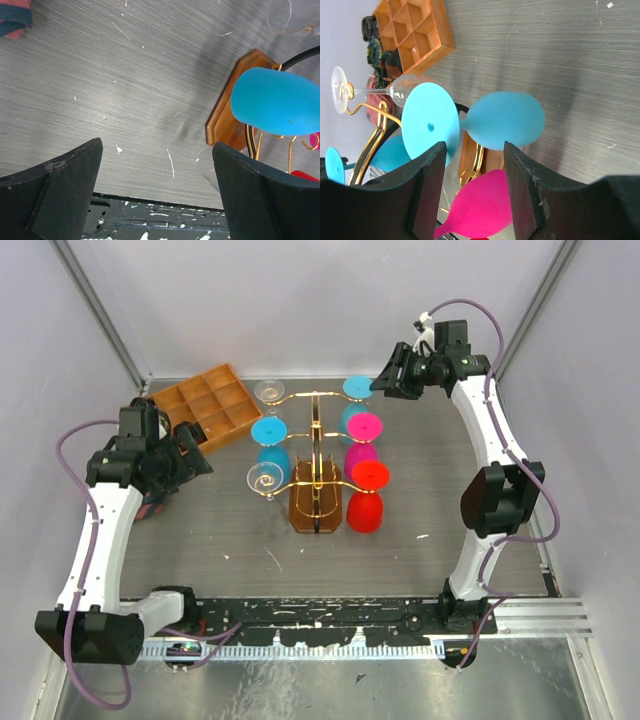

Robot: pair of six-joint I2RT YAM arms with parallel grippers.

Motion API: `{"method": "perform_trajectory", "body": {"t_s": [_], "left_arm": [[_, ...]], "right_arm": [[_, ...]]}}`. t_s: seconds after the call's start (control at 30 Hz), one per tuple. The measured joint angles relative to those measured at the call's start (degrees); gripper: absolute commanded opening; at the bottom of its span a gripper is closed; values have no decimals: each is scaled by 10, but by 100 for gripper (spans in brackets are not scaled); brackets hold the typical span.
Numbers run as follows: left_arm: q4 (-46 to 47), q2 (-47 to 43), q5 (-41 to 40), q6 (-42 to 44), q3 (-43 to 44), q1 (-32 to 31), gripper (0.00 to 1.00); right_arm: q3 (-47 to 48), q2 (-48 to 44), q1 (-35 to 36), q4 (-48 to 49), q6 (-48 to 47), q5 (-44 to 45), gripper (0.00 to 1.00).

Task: Take the wine glass off the wine glass rack

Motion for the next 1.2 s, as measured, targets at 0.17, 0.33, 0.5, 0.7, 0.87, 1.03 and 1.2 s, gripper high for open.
{"method": "perform_trajectory", "body": {"t_s": [0.17, 0.33, 0.5, 0.7, 0.87, 1.03, 1.2], "left_arm": [[-1, 5, 5, 9, -6, 0, 98], [-3, 12, 6, 21, -9, 0, 98], [-3, 17, 5, 30, -8, 0, 98], [-10, 17, 4, 37, -7, 0, 98], [-18, 17, 2, 44, -7, 0, 98], [-27, 17, 1, 46, -7, 0, 98], [-30, 13, 1, 49, -7, 0, 98]], "right_arm": [[0, 11, 0, 22, 10, -31, 52], [10, 21, 1, 36, 18, -56, 44], [23, 36, 4, 38, 20, -83, 41], [33, 53, 8, 38, 18, -106, 14], [40, 51, 8, 59, 37, -140, 1], [35, 39, 8, 67, 38, -141, 1], [24, 35, 3, 71, 52, -145, 1]]}}
